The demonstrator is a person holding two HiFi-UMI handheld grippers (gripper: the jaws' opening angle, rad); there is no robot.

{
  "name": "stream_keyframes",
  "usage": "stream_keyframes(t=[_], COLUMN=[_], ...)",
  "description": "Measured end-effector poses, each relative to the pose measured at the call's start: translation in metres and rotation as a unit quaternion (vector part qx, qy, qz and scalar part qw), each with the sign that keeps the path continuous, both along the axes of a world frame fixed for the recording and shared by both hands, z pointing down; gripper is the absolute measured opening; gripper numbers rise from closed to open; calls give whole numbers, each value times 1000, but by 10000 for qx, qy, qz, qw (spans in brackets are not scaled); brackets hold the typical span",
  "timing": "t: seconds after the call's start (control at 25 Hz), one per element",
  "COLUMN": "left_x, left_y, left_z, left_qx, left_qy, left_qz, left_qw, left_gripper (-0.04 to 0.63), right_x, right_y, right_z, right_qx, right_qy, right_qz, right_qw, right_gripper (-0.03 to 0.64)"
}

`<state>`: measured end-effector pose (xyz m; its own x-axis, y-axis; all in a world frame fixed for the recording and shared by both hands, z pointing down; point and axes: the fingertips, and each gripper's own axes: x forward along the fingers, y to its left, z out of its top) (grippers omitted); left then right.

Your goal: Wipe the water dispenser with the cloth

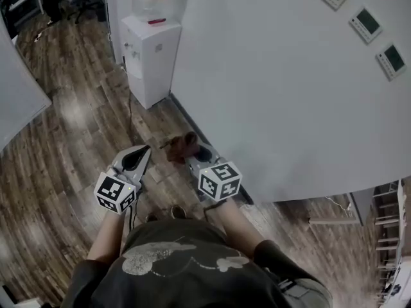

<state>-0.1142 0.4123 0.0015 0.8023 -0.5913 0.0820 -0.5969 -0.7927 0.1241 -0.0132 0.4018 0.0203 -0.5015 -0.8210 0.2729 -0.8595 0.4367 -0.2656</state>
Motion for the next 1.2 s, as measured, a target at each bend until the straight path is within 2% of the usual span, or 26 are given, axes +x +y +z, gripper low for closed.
stream_keyframes(t=[0.12, 0.44, 0.64, 0.76, 0.88, 1.04, 1.2], left_x=[-8, -43, -52, -45, -36, -18, -12], left_y=[2, 3, -20, -48, -88, -139, -193], left_z=[2, 31, 52, 53, 53, 46, 37], left_qx=[-34, -425, -719, -641, -563, -510, -471], left_qy=[14, 67, 186, 234, 217, 129, 33], left_qz=[37, 88, -76, -155, -378, -565, -1045], left_qw=[10000, 9990, 9972, 9975, 9975, 9970, 9934], left_gripper=[15, 15, 16, 16, 15, 15, 15], right_x=[-5, -15, -11, 2, 18, 41, 55], right_y=[1, 3, -10, -42, -90, -154, -210], right_z=[1, 19, 42, 56, 66, 63, 60], right_qx=[-8, -116, -336, -412, -486, -494, -541], right_qy=[23, 10, -10, -92, -305, -349, -297], right_qz=[70, 503, 514, 466, 395, 190, -234], right_qw=[10000, 9987, 9981, 9980, 9976, 9980, 9978], right_gripper=[55, 57, 58, 58, 58, 58, 58])
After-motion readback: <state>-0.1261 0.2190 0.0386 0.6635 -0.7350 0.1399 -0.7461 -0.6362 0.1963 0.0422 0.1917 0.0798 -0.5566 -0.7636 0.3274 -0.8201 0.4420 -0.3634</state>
